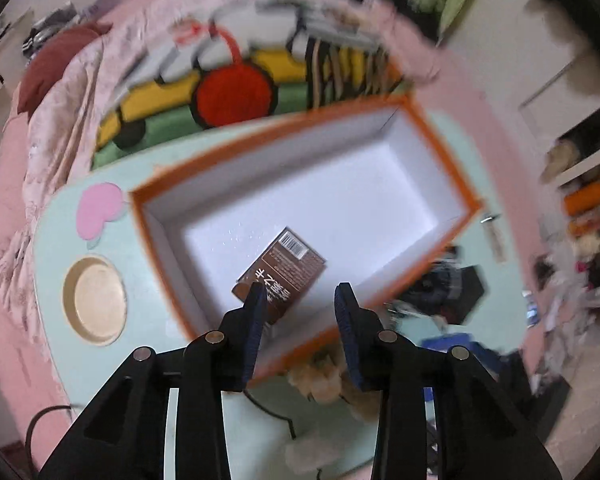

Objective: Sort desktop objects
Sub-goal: 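Grasp the brown carton in the box with the left gripper, place it on the table, then grasp the small silver ball in the box with the right gripper, place it on the table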

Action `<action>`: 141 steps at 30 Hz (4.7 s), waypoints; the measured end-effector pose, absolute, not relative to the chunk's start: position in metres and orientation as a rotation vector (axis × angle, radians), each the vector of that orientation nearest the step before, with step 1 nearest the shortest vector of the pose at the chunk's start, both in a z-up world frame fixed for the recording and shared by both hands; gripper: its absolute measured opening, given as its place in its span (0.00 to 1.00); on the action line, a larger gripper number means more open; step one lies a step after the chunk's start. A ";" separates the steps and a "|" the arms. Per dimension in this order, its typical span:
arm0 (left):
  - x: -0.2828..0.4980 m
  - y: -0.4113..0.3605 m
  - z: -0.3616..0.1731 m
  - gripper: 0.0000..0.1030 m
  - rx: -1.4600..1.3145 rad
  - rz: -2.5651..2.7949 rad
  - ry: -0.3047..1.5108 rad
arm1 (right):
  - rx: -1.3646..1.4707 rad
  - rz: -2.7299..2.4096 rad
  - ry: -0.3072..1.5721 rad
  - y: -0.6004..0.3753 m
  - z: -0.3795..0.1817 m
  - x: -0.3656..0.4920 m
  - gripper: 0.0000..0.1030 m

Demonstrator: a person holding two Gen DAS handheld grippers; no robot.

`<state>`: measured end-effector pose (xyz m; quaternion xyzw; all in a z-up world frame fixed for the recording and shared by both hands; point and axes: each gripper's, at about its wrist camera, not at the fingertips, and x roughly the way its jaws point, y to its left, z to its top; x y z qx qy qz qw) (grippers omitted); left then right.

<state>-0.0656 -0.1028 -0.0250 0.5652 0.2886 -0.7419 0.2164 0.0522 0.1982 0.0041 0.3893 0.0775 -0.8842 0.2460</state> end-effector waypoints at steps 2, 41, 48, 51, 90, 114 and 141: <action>-0.081 -0.105 -0.045 0.36 1.653 -1.981 0.730 | 1.062 -2.412 0.211 0.198 0.004 0.052 0.97; 0.039 -0.021 -0.008 0.63 1.036 -2.436 0.726 | 1.064 -2.407 0.199 0.194 0.003 0.047 0.99; 0.076 -0.012 0.013 0.75 0.895 -2.445 0.689 | 1.064 -2.407 0.199 0.192 0.002 0.047 0.99; 0.081 0.021 0.008 0.76 1.025 -2.449 0.501 | 1.063 -2.406 0.198 0.193 0.002 0.047 0.99; 0.087 0.060 -0.087 1.00 0.917 -2.317 0.321 | 1.259 -2.609 0.188 0.106 0.073 -0.111 0.99; 0.087 0.060 -0.086 1.00 0.923 -2.323 0.308 | 1.397 -2.102 -0.084 0.068 0.095 -0.135 0.64; 0.087 0.059 -0.087 1.00 0.924 -2.333 0.304 | 1.234 -2.104 -0.158 0.117 0.138 -0.080 0.28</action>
